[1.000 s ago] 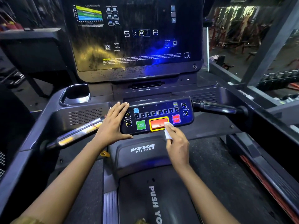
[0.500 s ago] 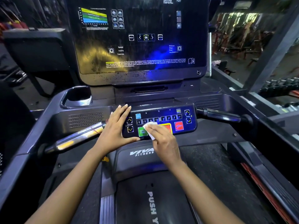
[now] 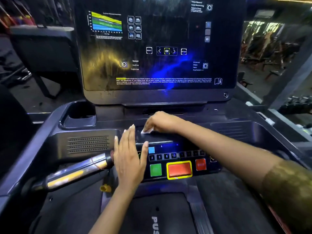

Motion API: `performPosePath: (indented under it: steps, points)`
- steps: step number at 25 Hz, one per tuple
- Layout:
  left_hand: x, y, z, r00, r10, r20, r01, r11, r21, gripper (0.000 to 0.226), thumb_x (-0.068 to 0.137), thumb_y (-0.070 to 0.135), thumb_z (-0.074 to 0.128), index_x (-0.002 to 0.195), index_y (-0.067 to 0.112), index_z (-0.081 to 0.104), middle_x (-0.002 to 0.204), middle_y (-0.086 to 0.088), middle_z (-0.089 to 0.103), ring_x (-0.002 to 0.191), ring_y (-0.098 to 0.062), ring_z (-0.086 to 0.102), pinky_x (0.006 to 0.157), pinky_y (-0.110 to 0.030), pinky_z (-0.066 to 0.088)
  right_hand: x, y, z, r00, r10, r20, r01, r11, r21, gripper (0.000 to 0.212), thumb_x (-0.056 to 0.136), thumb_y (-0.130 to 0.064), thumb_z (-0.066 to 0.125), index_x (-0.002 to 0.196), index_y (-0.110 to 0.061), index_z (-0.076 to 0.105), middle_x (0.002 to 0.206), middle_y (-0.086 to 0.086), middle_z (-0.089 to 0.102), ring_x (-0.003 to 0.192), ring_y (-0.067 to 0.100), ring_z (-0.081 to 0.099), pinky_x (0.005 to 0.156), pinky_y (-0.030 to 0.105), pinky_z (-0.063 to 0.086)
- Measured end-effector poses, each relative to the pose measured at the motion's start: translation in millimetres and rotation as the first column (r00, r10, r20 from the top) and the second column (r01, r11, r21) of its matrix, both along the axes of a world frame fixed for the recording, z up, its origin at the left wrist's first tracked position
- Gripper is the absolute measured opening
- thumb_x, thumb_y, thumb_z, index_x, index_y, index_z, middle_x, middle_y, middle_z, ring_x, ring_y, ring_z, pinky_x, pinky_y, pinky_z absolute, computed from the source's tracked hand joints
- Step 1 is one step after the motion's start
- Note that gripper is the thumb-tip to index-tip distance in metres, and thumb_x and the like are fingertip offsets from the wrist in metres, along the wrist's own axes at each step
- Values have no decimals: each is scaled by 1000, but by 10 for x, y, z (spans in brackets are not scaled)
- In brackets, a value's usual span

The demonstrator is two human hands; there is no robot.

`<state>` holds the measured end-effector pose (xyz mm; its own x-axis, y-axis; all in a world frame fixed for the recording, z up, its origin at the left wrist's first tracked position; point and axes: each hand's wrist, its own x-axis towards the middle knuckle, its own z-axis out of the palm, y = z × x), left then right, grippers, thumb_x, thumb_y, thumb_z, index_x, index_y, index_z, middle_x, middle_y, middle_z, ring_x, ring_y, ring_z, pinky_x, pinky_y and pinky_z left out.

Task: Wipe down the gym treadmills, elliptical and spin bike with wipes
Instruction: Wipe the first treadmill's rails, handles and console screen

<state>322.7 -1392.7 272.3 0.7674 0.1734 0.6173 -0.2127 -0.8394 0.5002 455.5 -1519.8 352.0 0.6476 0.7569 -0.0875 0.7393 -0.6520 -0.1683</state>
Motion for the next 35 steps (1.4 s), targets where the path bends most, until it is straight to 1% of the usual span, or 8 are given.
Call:
performPosePath:
  steps: [6,10,17,23,28,30,32,35]
  points:
    - [11,3,8,999,32,10,-32,998,47,61,100,49,23,141,8,40,137,-9,51,130,-20,40,118,-36,11,244,-24,-165,951,301,70,-302,953,0,34,85,0,58,118,-8,64,121,7,64,109,20,62,90,31,50]
    - [0,-1,3,999,38,-3,-38,998,58,60,100,48,22,141,9,41,136,-8,51,131,-21,40,118,-35,11,221,-510,-155,979,203,0,-203,977,65,38,81,9,56,115,-7,66,120,6,63,112,16,59,97,19,42]
    - [4,4,7,999,40,-4,-40,998,52,62,100,50,20,140,9,43,133,-10,53,129,-21,40,118,-37,13,88,-1308,-48,986,-158,-53,159,987,13,45,78,12,54,113,-14,68,118,0,64,113,12,59,99,25,43]
    - [-5,4,7,999,40,-8,-39,998,56,62,100,50,19,139,9,44,131,-11,53,128,-23,42,118,-35,11,-232,-1458,155,967,-256,-8,254,962,-98,45,85,2,49,114,-26,67,118,-7,65,110,15,60,93,32,45]
    - [0,2,15,999,35,0,-35,998,47,62,100,50,19,139,9,43,129,-12,54,126,-24,44,118,-34,9,-742,-1511,393,969,-248,-4,248,968,48,53,76,13,48,110,-21,70,111,-8,68,99,5,64,87,23,48]
    - [-2,-3,13,999,35,2,-35,998,48,61,100,49,20,140,9,43,127,-12,54,124,-23,44,118,-35,10,-792,-1487,434,974,-223,-28,224,949,222,53,72,17,50,106,-17,72,102,-3,72,85,0,65,79,17,49]
    - [-8,3,9,999,37,0,-37,998,50,60,100,49,21,139,9,43,127,-12,54,123,-22,45,118,-35,11,-665,-1412,350,951,-309,15,286,897,338,50,72,18,51,104,-14,72,100,4,72,88,8,65,76,12,46]
    - [-14,6,19,999,35,-9,-34,998,52,61,100,49,20,139,9,43,127,-11,54,123,-21,44,118,-34,9,-345,-1170,99,878,-478,-6,475,871,129,42,82,7,50,110,-17,70,112,6,68,108,19,61,84,17,42]
